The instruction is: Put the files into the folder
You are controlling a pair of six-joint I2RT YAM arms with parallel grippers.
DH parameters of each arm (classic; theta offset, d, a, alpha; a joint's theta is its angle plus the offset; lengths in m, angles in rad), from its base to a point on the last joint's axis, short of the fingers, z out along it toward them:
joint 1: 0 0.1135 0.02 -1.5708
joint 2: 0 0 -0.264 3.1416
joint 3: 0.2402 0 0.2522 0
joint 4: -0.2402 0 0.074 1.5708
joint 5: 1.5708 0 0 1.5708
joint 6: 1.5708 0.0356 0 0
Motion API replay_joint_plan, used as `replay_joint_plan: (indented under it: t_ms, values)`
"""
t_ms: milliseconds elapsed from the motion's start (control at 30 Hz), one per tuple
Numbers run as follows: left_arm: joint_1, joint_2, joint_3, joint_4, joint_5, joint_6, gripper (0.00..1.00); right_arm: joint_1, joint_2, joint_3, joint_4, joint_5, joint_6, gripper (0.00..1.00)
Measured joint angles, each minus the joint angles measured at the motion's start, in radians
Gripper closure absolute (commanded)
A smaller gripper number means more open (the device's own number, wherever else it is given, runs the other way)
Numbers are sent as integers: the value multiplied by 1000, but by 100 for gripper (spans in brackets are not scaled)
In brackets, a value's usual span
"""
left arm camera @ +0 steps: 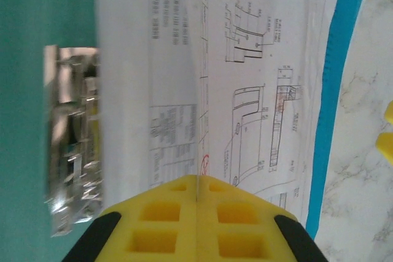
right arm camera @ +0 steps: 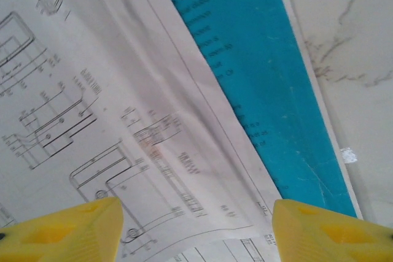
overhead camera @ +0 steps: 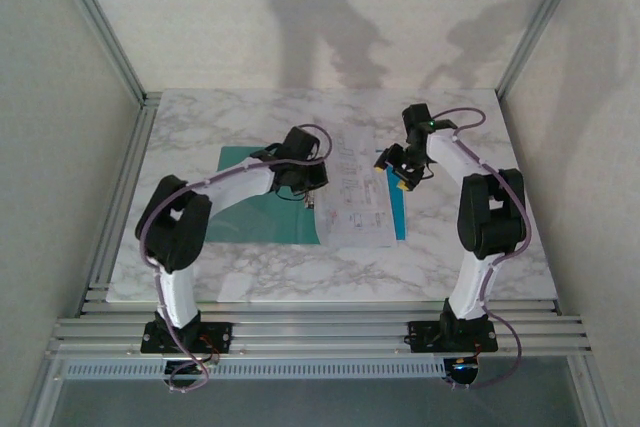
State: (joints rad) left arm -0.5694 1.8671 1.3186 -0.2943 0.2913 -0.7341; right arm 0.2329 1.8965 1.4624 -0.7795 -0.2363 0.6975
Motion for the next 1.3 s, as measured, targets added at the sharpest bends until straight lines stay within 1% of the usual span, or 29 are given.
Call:
replay_joint_plan:
  t_ms: [100,267,433,600,900,1300]
  values:
    - [41,-66,-59,-33,-3,26,100,22,2,26,-1,-12,-7,35]
    - [110,-157,-151,-105,-18,77,100,89,31,89,17,-49,-10,35]
    - [160,-225,-214,-164,-45,127,100,164,104,142,41,-83,-6,36]
    - [190,-261,-254,-205,-70,161,100,230,182,175,68,-113,7,36]
    - [211,-276,-297,-230,-102,186,100,304,296,241,97,-156,50,37]
    - [211,-275,-320,-207,-105,185,100,341,307,241,104,-180,74,37]
